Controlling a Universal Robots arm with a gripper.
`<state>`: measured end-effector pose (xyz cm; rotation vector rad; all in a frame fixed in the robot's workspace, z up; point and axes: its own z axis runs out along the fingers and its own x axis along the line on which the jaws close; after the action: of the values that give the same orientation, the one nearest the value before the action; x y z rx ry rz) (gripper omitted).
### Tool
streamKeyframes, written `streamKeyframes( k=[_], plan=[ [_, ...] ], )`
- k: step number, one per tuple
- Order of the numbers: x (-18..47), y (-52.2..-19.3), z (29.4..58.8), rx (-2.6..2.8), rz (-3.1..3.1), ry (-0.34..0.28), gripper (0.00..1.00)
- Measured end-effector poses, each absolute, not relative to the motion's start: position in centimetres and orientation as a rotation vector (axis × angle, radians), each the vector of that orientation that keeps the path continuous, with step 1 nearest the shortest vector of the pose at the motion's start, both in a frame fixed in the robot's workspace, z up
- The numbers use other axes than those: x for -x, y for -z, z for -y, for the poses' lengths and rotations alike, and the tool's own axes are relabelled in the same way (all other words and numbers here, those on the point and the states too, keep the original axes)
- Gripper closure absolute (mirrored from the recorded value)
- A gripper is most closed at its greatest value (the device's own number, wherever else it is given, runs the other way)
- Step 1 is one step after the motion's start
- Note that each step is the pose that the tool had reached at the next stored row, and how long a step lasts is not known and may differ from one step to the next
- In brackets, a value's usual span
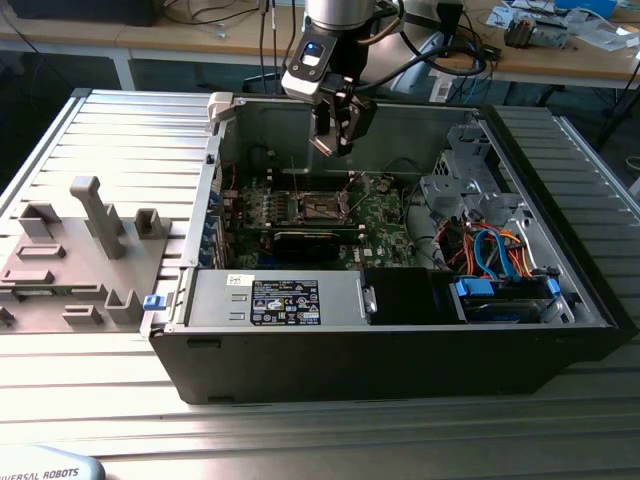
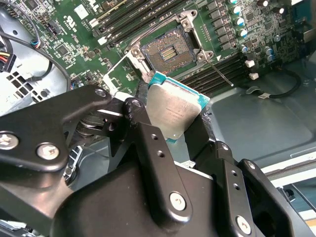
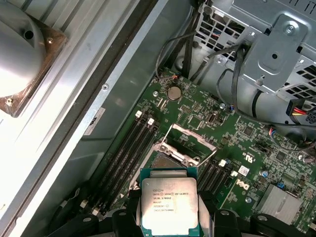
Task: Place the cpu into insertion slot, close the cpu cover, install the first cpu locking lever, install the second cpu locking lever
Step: 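Place the cpu into insertion slot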
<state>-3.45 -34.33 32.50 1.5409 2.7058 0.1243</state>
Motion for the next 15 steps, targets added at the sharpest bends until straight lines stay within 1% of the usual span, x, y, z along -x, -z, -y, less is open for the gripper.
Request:
streamKeyframes(
  k=[15],
  plan=[
    [3.45, -32.49, 34.33, -1.555, -2.698, -0.124, 0.46]
  ],
)
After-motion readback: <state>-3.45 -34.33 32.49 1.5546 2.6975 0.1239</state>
